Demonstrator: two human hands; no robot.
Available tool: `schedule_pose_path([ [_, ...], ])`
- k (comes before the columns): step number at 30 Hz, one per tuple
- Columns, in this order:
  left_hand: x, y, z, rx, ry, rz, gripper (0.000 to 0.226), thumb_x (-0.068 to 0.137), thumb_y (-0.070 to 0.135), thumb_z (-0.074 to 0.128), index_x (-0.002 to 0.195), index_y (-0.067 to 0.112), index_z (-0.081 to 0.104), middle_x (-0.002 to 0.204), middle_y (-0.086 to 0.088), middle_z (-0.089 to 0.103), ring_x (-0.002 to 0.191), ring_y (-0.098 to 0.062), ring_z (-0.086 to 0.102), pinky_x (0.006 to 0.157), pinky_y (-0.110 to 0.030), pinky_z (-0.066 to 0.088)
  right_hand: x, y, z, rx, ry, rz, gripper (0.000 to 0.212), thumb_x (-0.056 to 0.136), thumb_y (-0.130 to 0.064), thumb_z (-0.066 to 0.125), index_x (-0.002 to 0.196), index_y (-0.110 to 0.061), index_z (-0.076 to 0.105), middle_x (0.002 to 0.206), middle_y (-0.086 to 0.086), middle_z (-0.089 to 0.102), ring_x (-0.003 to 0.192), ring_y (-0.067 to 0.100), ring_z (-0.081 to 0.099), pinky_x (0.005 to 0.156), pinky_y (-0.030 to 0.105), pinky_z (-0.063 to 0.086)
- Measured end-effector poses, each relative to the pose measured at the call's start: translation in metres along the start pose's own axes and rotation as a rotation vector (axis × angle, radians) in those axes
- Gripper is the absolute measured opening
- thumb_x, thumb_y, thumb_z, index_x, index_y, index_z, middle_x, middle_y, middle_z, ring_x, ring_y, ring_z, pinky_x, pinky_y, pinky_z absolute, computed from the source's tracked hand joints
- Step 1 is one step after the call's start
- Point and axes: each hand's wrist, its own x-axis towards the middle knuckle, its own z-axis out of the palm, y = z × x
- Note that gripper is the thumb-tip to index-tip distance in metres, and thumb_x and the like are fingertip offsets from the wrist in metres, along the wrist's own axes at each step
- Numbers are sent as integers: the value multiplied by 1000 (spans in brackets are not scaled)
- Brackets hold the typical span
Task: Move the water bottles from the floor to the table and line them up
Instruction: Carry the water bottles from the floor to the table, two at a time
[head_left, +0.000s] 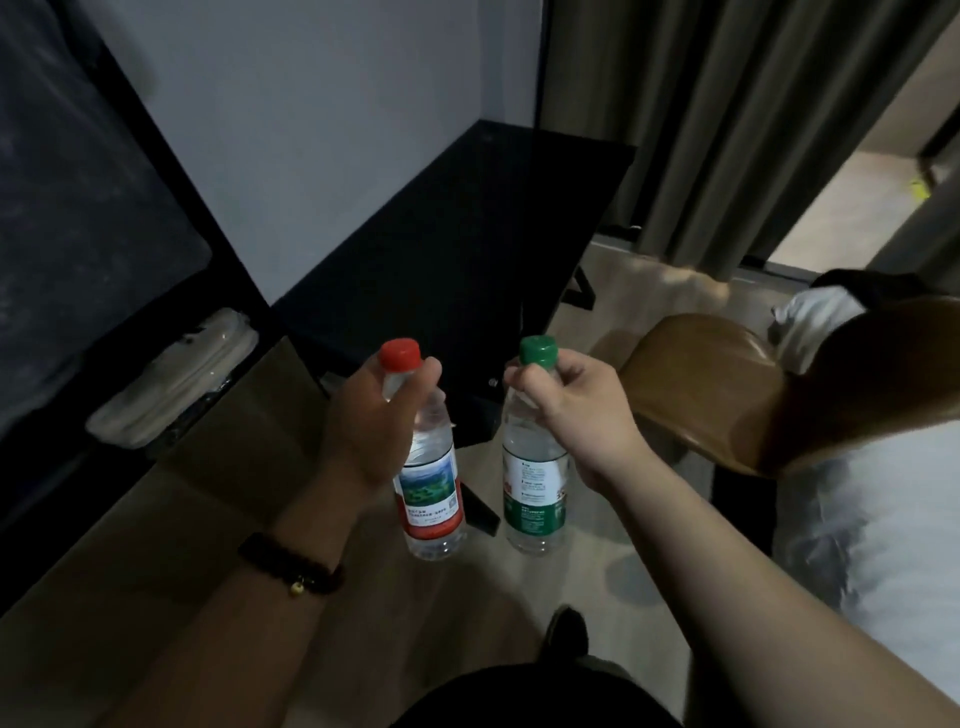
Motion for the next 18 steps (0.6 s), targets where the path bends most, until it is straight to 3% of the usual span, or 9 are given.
schedule_pose_path([
  [4, 48, 7, 31, 0, 122, -20, 37, 84, 62, 61, 86, 27, 69, 82, 2, 76, 75, -12, 74, 70, -36, 54, 75, -10, -26, -48, -149, -18, 43, 70, -42, 75, 85, -2, 70, 70, 4, 65, 64, 15, 60, 62, 32, 49],
  [8, 94, 9, 48, -14, 193, -89, 46, 77, 77, 64, 91, 34, 70, 86, 2, 77, 83, -16, 75, 82, -51, 60, 143, -17, -33, -25, -247, -30, 48, 73, -39, 75, 88, 6, 66, 73, 12, 64, 67, 21, 59, 64, 34, 48],
  [11, 129, 0, 54, -16, 233, -126, 53, 71, 82, 64, 93, 34, 70, 87, 0, 77, 84, -18, 75, 84, -56, 60, 192, -19, -31, -41, -322, -25, 29, 78, -32, 74, 89, -5, 73, 82, 22, 70, 72, 20, 65, 69, 39, 54],
  [14, 166, -10, 59, -14, 279, -151, 55, 68, 84, 65, 93, 36, 71, 88, 1, 77, 86, -19, 75, 86, -57, 59, 238, -14, -22, -106, -374, -79, 10, 86, -22, 73, 90, -14, 76, 91, 21, 71, 79, 18, 67, 78, 44, 56],
  [18, 221, -27, 64, -3, 355, -172, 59, 65, 88, 62, 91, 36, 70, 86, 3, 77, 84, -17, 75, 84, -55, 60, 298, -7, -8, -188, -447, -144, 6, 90, -19, 71, 94, -17, 76, 87, 6, 74, 82, 10, 69, 78, 30, 54],
])
